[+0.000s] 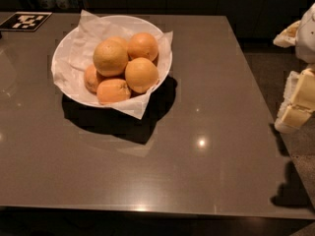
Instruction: Pick orange from white bowl
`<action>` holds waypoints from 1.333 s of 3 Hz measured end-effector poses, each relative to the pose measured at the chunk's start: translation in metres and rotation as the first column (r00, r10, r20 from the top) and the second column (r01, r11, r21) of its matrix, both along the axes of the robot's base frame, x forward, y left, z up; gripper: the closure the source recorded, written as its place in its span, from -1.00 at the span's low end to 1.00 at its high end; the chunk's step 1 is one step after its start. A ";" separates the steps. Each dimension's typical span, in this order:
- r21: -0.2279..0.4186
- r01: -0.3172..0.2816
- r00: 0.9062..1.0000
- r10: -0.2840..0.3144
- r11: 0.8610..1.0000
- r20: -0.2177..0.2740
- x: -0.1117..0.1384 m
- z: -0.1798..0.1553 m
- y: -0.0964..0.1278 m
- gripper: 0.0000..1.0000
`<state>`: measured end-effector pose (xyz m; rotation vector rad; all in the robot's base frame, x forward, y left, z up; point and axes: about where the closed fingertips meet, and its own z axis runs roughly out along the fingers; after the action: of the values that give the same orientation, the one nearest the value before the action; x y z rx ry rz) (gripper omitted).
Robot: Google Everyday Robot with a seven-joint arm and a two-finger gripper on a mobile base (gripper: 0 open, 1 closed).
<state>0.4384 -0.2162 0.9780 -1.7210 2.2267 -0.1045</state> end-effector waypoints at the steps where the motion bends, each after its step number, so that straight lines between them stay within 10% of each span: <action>1: 0.002 -0.007 1.000 0.007 1.000 0.012 0.001 0.006 0.009 -1.00; 4: -0.034 -0.167 0.986 0.167 0.985 0.021 -0.015 0.033 0.075 -1.00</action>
Offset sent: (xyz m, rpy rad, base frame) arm -0.0123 0.0697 0.0349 -0.0405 -0.0076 0.1366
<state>0.4236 -0.1408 1.0108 -1.9052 2.0647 -0.1209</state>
